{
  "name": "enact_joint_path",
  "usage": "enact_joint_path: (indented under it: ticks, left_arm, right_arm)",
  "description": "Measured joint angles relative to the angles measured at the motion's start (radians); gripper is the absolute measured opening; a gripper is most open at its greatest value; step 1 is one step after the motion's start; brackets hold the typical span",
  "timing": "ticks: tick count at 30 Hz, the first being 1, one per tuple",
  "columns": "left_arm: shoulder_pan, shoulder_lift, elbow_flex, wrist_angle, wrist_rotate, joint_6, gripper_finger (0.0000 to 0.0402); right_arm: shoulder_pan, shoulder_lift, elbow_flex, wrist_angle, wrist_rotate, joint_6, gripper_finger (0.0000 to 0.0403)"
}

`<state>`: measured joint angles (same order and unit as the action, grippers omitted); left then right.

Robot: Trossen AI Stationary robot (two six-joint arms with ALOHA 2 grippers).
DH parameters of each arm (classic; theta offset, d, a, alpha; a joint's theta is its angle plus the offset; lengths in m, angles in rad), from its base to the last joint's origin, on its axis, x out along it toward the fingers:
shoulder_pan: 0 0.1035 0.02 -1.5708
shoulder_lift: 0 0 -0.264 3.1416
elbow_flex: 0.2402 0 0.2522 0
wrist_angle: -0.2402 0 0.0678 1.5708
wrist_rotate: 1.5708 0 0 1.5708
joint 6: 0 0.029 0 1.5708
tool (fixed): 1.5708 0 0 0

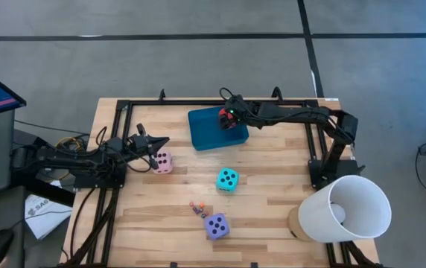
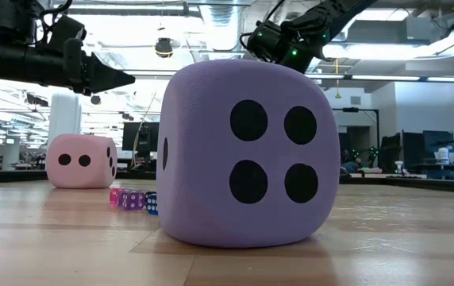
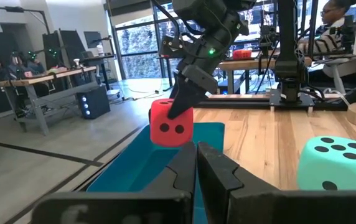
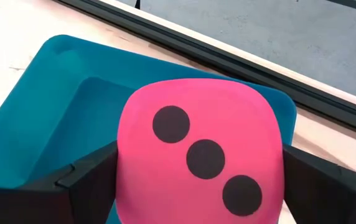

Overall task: Pick & Place Dice
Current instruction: Put the large red dice into the blue bin

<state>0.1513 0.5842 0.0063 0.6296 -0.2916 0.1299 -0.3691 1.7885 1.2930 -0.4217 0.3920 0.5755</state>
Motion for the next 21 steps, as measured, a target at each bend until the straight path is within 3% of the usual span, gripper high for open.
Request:
enact_joint_path:
  ticks: [21]
  left_arm:
    - [0.0, 0.0, 0.0, 0.0, 0.0, 0.0, 0.0006]
  right_arm:
    - [0.001, 0.0, 0.0, 0.014, 0.001, 0.0, 0.0368]
